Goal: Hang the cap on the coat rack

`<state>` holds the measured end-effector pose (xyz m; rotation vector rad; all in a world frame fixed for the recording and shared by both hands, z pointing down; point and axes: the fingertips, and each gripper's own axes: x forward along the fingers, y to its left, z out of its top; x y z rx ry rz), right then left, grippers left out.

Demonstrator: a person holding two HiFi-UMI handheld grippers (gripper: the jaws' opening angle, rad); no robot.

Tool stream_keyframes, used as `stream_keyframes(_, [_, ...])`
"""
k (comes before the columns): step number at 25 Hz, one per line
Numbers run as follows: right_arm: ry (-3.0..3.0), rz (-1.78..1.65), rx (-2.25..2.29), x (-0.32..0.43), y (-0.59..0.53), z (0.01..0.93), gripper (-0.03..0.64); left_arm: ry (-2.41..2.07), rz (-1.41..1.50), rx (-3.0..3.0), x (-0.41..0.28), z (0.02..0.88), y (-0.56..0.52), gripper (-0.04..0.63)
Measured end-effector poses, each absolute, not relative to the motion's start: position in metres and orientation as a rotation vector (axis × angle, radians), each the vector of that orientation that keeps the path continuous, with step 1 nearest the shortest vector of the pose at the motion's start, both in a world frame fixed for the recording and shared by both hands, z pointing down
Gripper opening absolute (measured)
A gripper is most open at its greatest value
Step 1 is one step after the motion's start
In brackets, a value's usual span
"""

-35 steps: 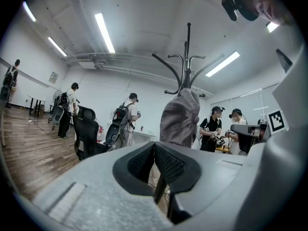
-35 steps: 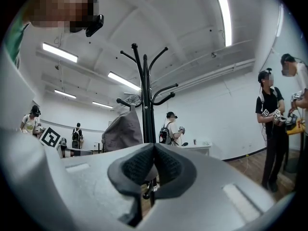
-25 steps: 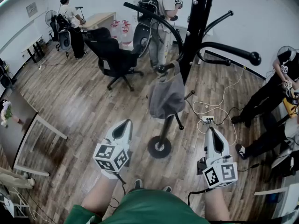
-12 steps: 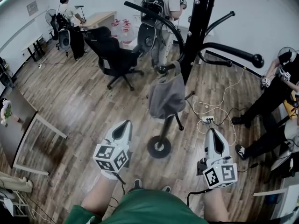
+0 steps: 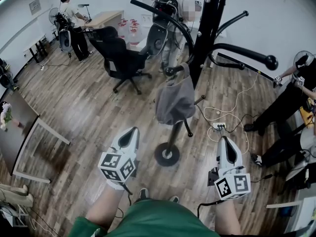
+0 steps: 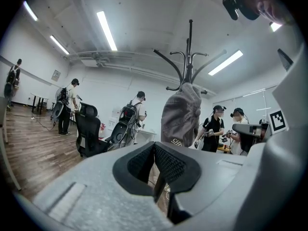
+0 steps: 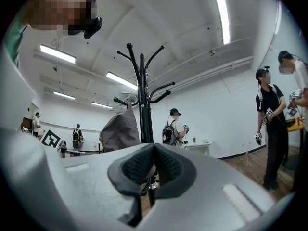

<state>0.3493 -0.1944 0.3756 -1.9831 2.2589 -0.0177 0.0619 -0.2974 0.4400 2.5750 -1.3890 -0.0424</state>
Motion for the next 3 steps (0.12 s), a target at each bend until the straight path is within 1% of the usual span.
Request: stream_keyframes(3, [2.262, -0.019, -1.982, 0.3529, -0.1952, 0.3768, 0.003, -1.395, -0.044, 2.571, 0.0648, 0.4406, -0.2981, 0.012])
